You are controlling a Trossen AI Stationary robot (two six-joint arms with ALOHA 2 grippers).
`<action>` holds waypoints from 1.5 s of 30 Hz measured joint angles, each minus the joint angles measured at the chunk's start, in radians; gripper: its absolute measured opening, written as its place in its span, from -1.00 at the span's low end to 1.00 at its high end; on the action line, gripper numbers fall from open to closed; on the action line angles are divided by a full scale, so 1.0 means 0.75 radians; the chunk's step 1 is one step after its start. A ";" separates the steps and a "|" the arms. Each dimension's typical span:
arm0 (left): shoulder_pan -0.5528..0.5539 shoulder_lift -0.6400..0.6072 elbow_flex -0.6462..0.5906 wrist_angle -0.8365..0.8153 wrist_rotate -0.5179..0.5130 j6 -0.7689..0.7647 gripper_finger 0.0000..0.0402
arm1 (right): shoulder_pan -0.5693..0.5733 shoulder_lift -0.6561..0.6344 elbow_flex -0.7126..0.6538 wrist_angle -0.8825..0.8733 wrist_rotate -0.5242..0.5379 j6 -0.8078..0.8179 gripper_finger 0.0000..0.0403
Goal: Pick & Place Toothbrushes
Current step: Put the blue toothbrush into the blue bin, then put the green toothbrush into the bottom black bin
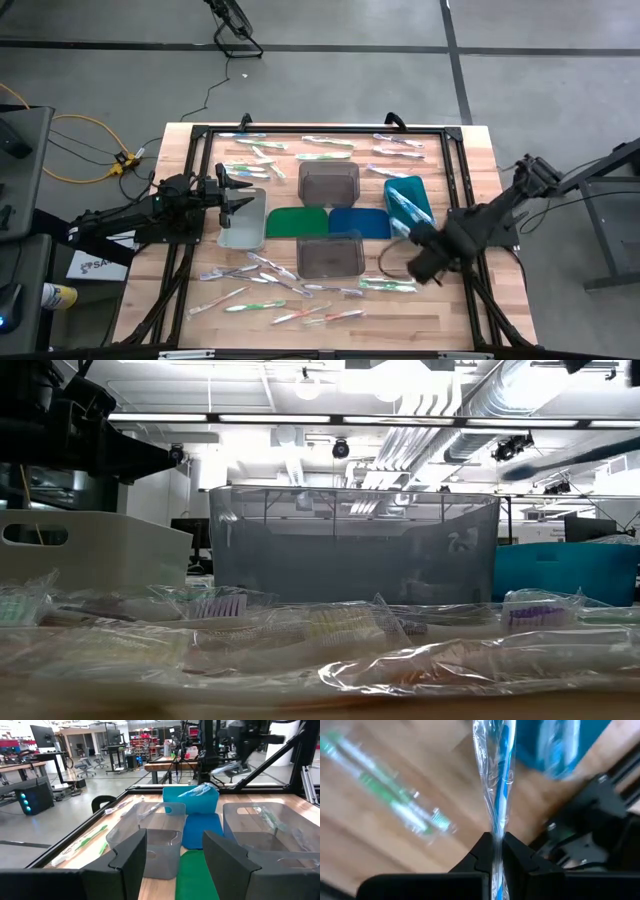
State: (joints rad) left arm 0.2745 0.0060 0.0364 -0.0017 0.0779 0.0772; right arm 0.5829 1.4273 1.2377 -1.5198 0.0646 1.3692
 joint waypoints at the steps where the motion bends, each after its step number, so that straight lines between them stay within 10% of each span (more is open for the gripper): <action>1: 0.000 0.000 0.000 0.000 0.000 0.000 -0.07 | -0.042 0.000 -0.004 -0.018 0.012 -0.036 -0.92; 20: 0.000 0.000 0.000 0.000 0.000 0.000 -0.07 | -0.805 0.000 -0.319 0.267 0.093 -0.675 -0.92; 35: 0.000 0.000 0.000 0.000 0.000 0.000 -0.07 | -0.938 0.000 -0.437 0.394 0.011 -0.740 -0.88; 45: 0.000 0.000 0.000 0.000 0.000 0.000 -0.07 | -0.937 -0.018 -0.437 0.381 0.015 -0.750 -0.33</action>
State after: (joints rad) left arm 0.2745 0.0059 0.0360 -0.0017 0.0776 0.0772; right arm -0.1200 1.4141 0.9100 -1.2339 0.0759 0.8070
